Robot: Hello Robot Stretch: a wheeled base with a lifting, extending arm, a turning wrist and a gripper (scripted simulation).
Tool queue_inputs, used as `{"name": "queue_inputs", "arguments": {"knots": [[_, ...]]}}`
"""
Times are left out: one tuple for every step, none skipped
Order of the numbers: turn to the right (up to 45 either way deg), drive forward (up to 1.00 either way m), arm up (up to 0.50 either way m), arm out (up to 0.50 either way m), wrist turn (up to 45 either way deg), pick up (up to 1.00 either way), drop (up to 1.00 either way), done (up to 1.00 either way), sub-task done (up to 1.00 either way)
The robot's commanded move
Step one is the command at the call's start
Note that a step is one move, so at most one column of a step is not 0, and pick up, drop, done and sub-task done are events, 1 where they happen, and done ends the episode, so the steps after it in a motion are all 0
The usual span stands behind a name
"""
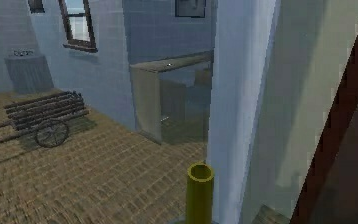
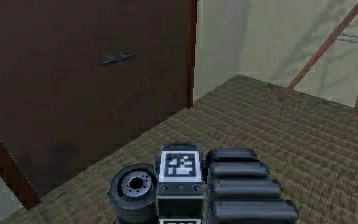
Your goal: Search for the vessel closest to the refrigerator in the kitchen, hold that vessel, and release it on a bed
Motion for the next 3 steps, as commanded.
{"name": "queue_inputs", "arguments": {"knots": [[-45.0,0.00,0.00,0.00,0.0,0.00,0.00,0.00,0.00],[0.0,0.50,0.00,0.00,0.0,0.00,0.00,0.00,0.00],[-36.0,0.00,0.00,0.00,0.0,0.00,0.00,0.00,0.00]]}}
